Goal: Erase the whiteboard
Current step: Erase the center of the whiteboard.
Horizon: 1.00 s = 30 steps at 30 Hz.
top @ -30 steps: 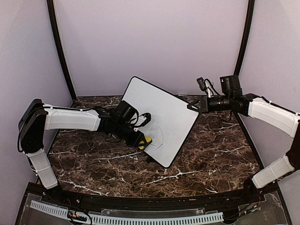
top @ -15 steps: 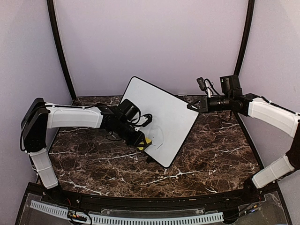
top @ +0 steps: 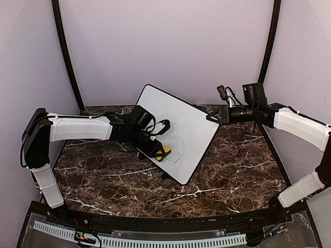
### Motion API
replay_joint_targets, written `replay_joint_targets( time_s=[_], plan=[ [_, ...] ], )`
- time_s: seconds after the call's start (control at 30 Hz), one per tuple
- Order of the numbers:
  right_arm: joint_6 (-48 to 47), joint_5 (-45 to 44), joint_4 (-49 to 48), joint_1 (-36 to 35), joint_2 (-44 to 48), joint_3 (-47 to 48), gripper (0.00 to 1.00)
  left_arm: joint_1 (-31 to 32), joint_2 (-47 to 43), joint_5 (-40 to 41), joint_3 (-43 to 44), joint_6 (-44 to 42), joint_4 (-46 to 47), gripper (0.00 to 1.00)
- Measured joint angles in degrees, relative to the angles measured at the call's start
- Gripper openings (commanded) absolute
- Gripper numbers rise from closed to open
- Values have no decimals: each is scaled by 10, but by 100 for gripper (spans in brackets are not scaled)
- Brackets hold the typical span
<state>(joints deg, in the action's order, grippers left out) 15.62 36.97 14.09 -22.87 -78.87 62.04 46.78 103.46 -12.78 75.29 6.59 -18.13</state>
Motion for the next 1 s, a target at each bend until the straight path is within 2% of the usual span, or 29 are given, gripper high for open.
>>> replay_joint_targets(
  time_s=[0.2, 0.4, 0.73, 1.0],
  plan=[
    [0, 1, -1, 0, 0, 0, 0, 1, -9, 9, -71, 0, -15, 0],
    [-3, 4, -3, -1, 0, 0, 0, 2, -9, 17, -86, 1, -25, 0],
    [-1, 0, -3, -1, 0, 0, 0, 28, 26, 17, 23, 0, -89, 0],
    [-1, 0, -3, -1, 0, 0, 0, 44, 27, 23, 27, -1, -76, 0]
  ],
)
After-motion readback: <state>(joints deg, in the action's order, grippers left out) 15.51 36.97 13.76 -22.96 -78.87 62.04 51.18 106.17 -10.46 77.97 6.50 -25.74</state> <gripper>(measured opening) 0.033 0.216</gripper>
